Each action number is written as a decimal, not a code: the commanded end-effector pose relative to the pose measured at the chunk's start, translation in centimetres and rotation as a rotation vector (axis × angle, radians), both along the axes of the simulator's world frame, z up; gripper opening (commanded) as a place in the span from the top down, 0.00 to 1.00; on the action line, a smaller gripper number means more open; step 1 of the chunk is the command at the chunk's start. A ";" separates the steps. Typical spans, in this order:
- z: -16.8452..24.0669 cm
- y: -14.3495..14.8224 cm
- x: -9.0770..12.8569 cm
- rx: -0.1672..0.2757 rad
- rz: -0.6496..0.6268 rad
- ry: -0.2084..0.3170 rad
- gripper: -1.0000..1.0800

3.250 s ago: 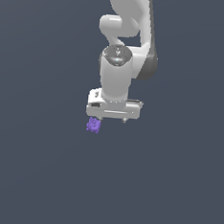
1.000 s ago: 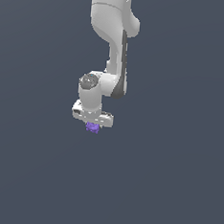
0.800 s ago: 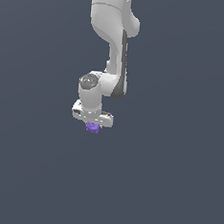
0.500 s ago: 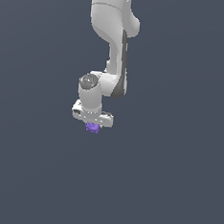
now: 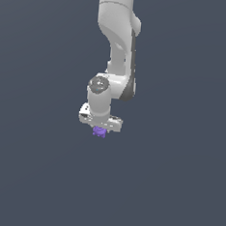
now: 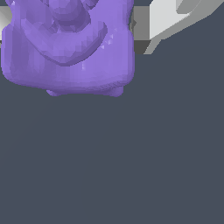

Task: Pick up the object and move it to a goal position.

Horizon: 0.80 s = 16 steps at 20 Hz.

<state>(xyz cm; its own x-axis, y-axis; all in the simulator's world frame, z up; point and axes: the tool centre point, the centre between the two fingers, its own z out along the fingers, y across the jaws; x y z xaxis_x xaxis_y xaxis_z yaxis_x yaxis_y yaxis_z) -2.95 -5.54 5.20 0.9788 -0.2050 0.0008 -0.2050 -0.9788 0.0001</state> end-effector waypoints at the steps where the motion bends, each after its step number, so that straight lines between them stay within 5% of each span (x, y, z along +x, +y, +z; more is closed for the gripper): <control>1: 0.5 1.8 1.0 0.000 0.001 0.000 1.00; 16: 4.1 14.2 8.7 0.000 0.001 0.001 1.00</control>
<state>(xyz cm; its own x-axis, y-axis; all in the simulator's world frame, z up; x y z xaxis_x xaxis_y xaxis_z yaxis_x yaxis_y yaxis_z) 5.05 7.62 9.02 0.9792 -0.2028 0.0009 -0.2028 -0.9792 -0.0001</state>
